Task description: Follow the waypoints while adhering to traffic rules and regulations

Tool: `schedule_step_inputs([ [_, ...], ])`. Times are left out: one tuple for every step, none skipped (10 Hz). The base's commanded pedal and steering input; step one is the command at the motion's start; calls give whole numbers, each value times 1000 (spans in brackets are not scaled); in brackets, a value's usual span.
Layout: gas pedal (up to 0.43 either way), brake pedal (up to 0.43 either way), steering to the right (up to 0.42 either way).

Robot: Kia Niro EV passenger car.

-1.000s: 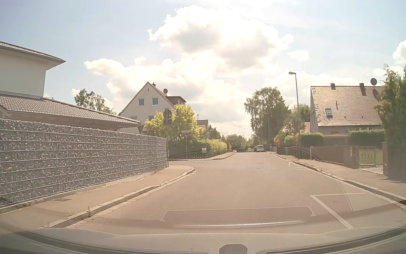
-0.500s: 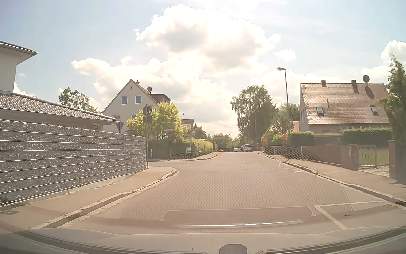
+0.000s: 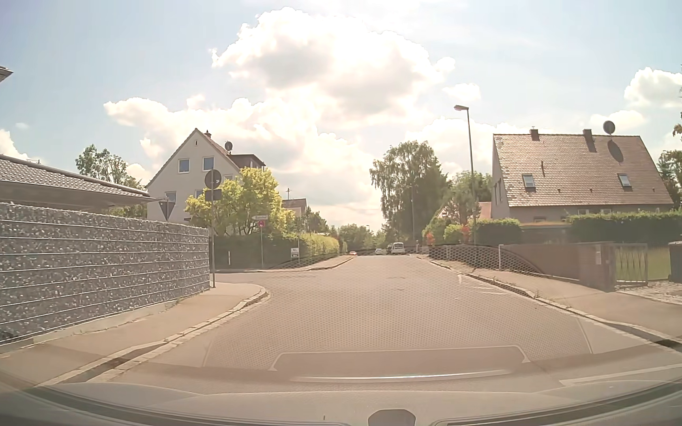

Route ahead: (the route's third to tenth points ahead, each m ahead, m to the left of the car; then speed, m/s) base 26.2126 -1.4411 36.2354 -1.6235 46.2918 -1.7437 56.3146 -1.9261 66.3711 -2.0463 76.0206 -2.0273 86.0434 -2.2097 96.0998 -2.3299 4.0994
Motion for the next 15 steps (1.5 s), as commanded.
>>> schedule_step_inputs([
  [287, 0, 34],
  [287, 0, 32],
  [287, 0, 32],
  [287, 0, 32],
  [280, 0, 32],
  [260, 0, 32],
  [260, 0, 32],
  [260, 0, 33],
  [248, 0, 34],
  [248, 0, 42],
  [220, 0, 52],
  [220, 0, 60],
  [220, 0, 65],
  [220, 0, 67],
  [209, 0, 67],
])
